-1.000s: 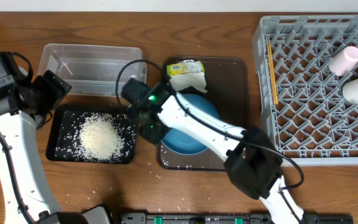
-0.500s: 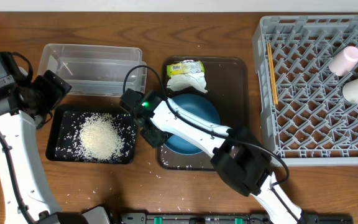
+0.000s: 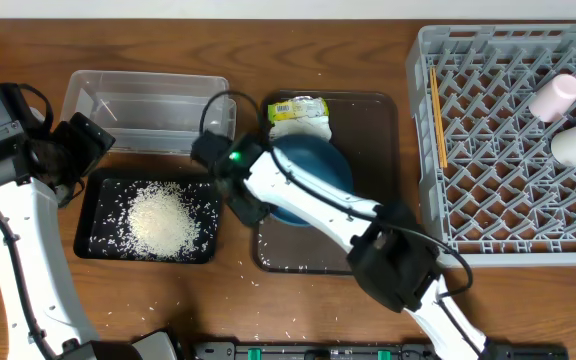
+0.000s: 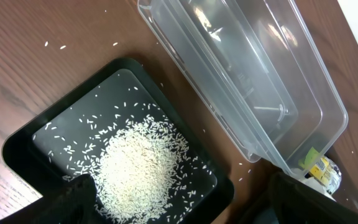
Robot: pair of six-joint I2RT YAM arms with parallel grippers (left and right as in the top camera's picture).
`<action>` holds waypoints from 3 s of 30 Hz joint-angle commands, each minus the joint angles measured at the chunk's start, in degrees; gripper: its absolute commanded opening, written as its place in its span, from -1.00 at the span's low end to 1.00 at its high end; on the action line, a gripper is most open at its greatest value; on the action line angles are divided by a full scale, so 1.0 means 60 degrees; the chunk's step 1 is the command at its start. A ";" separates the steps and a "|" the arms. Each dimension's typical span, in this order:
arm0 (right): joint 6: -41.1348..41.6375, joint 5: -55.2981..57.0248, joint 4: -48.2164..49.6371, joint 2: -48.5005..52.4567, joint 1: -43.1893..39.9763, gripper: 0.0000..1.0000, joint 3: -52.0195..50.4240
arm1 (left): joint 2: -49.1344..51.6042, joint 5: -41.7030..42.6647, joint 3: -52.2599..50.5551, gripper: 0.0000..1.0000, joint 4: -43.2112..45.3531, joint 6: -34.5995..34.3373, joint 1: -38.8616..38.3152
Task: Sort waste into correct bins and load items into the dishwasher rack
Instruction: 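Reach the right gripper to the blue plate rim and grasp it, then lift the blue plate right and set it in the dish rack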
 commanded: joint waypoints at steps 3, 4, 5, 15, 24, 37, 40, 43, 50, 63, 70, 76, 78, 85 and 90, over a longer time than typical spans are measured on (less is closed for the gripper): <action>-0.0535 0.0674 -0.0550 -0.1388 -0.1242 -0.98 0.1526 | 0.0084 0.0007 0.0095 0.82 -0.0015 -0.0022 0.0040; -0.0725 0.0652 -0.0623 -0.1621 -0.1617 -0.98 0.1770 | 0.0084 0.0007 0.0095 0.83 -0.0015 -0.0022 0.0040; -0.0867 0.0586 -0.0645 -0.1883 -0.2047 -0.98 0.1956 | 0.0084 0.0007 0.0095 0.82 -0.0018 -0.0022 0.0040; -0.3388 -0.4666 -0.0277 -0.3304 -0.6932 -0.98 0.2222 | 0.0087 0.0007 0.0095 0.83 -0.0015 -0.0022 0.0040; -0.4710 -1.0885 0.1024 -0.2255 -1.0728 -0.98 0.2186 | 0.0087 0.0007 0.0095 0.83 -0.0015 -0.0022 0.0040; -0.4054 -1.5464 0.2565 0.0302 -1.1956 -0.97 0.2186 | 0.0087 0.0007 0.0095 0.83 -0.0018 -0.0022 0.0040; -0.3756 -1.5464 0.2561 0.0732 -1.1985 -0.98 0.2186 | 0.0084 0.0007 0.0095 0.83 -0.0015 -0.0022 0.0040; -0.3541 -1.5467 0.2561 0.0980 -1.2010 -0.98 0.2186 | 0.0087 0.0007 0.0095 0.83 -0.0015 -0.0022 0.0040; -0.2597 -1.5467 0.2830 0.1002 -1.2014 -0.98 0.2186 | 0.0084 0.0007 0.0095 0.84 -0.0015 -0.0022 0.0040; -0.0940 -1.4990 0.3115 0.0991 -1.1996 -0.93 0.2189 | 0.0087 0.0007 0.0095 0.83 -0.0015 -0.0022 0.0040; -0.0936 -1.1515 0.2164 0.0382 -1.2072 -0.53 0.2200 | 0.0087 0.0007 0.0095 0.83 -0.0015 -0.0022 0.0040; -0.0608 -0.8958 0.1632 -0.0801 -1.2287 -0.21 0.2200 | 0.0087 0.0007 0.0095 0.85 -0.0015 -0.0022 0.0040; -0.0437 -0.8255 0.1541 -0.1257 -1.2422 0.11 0.2200 | 0.0087 0.0007 0.0095 0.84 -0.0015 -0.0022 0.0040; -0.0186 -0.6244 0.1239 -0.2539 -1.2761 0.47 0.2200 | 0.0087 0.0007 0.0095 0.83 -0.0015 -0.0022 0.0040; -0.0120 -0.5260 0.1213 -0.3016 -1.2677 0.47 0.2200 | 0.0087 0.0007 0.0095 0.83 -0.0018 -0.0022 0.0040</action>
